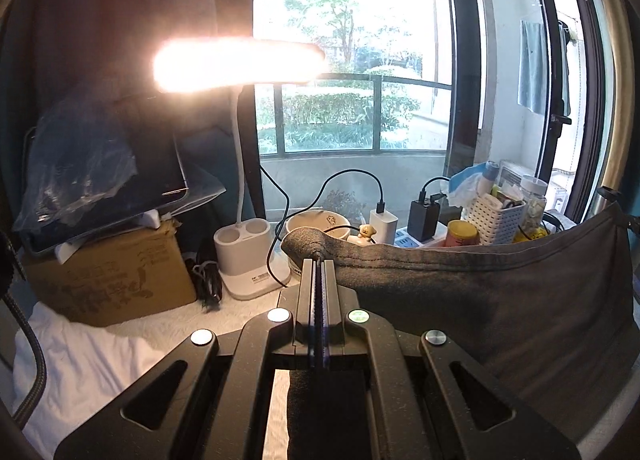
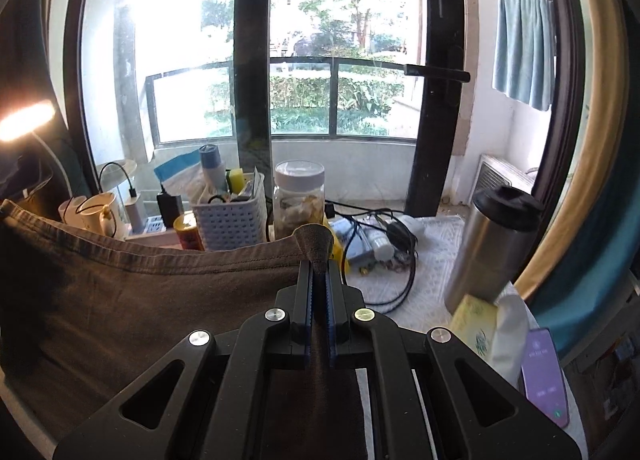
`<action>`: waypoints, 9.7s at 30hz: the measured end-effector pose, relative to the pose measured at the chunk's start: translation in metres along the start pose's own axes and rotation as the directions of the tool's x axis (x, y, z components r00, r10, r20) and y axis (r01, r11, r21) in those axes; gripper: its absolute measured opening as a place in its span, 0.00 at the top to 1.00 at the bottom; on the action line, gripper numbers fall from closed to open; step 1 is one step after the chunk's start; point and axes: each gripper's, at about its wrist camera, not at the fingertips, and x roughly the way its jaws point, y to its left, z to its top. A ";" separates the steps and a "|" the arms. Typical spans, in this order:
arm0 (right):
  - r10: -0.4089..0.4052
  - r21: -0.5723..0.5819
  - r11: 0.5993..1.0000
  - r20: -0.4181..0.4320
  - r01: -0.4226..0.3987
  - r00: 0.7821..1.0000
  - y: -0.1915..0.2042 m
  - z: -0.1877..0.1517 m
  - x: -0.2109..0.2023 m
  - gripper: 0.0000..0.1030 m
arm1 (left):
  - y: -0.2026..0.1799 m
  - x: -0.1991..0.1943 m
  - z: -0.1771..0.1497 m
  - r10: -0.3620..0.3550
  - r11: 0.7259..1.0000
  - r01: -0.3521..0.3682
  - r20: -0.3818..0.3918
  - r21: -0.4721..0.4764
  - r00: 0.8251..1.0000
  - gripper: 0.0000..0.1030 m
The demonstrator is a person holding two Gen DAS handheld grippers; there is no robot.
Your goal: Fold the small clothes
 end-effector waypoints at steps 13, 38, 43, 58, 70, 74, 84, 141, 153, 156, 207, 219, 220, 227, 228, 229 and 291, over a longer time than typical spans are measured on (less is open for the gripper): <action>-0.005 -0.012 1.000 -0.051 0.004 0.999 0.003 0.017 0.071 0.93 | 0.010 0.064 0.010 0.021 1.000 -0.021 -0.032 0.012 0.999 0.99; -0.096 -0.072 0.994 -0.169 0.084 0.981 0.011 -0.002 0.114 0.61 | 0.041 0.094 -0.036 0.024 0.990 -0.058 -0.254 -0.126 0.967 0.59; -0.089 -0.058 0.995 -0.178 0.080 0.980 0.008 -0.011 0.095 0.61 | 0.042 0.075 -0.049 0.008 0.988 -0.048 -0.261 -0.148 0.965 0.59; -0.107 0.000 0.994 -0.208 0.109 0.972 -0.006 -0.055 0.026 0.61 | 0.031 0.017 -0.081 -0.042 0.985 -0.002 -0.258 -0.170 0.965 0.59; -0.104 0.042 0.992 -0.236 0.117 0.966 -0.008 -0.098 -0.017 0.61 | 0.029 -0.021 -0.123 -0.072 0.978 0.009 -0.291 -0.210 0.954 0.59; -0.076 0.067 0.993 -0.245 0.095 0.967 -0.004 -0.112 -0.023 0.61 | 0.027 -0.031 -0.132 -0.076 0.976 0.009 -0.306 -0.215 0.949 0.59; -0.034 0.131 0.989 -0.282 0.073 0.959 -0.012 -0.151 -0.032 0.61 | 0.014 -0.040 -0.152 -0.072 0.971 -0.014 -0.347 -0.240 0.935 0.47; -0.096 -0.077 0.994 -0.247 0.079 0.964 0.009 -0.184 -0.137 0.91 | -0.014 -0.126 -0.175 -0.142 0.974 0.057 -0.399 -0.218 0.906 0.92; -0.082 -0.010 0.996 -0.318 0.083 0.945 -0.003 -0.221 -0.125 0.91 | -0.018 -0.122 -0.202 -0.147 0.979 0.054 -0.501 -0.195 0.853 0.91; -0.063 0.026 0.997 -0.321 0.075 0.945 -0.011 -0.218 -0.122 0.91 | -0.016 -0.120 -0.201 -0.140 0.979 0.042 -0.508 -0.200 0.850 0.89; 0.021 0.131 0.991 -0.383 0.032 0.924 -0.028 -0.146 0.001 0.53 | 0.002 0.023 -0.130 -0.078 0.990 0.005 -0.518 -0.141 0.852 0.58; 0.127 0.155 0.985 -0.386 -0.071 0.914 -0.019 -0.142 0.015 0.90 | 0.005 0.031 -0.130 -0.108 0.992 0.057 -0.507 -0.115 0.855 0.59; 0.117 0.144 0.987 -0.386 -0.065 0.915 -0.018 -0.142 0.015 0.90 | 0.002 0.031 -0.130 -0.094 0.994 0.052 -0.505 -0.098 0.858 0.65; 0.061 0.103 0.994 -0.366 -0.024 0.929 -0.016 -0.131 0.006 0.91 | 0.007 0.024 -0.123 -0.052 0.996 0.009 -0.472 -0.092 0.880 0.98; 0.054 0.097 0.995 -0.371 -0.020 0.927 -0.016 -0.132 0.007 0.91 | 0.009 0.023 -0.121 -0.045 0.995 0.001 -0.466 -0.096 0.883 0.98; 0.047 0.088 0.996 -0.384 -0.014 0.922 -0.015 -0.135 0.011 0.91 | 0.012 0.024 -0.121 -0.041 0.995 -0.006 -0.468 -0.097 0.883 0.98; -0.010 0.063 0.997 -0.345 0.033 0.939 -0.013 -0.069 0.071 0.59 | 0.000 0.066 -0.061 -0.086 0.995 0.061 -0.339 -0.083 0.937 0.52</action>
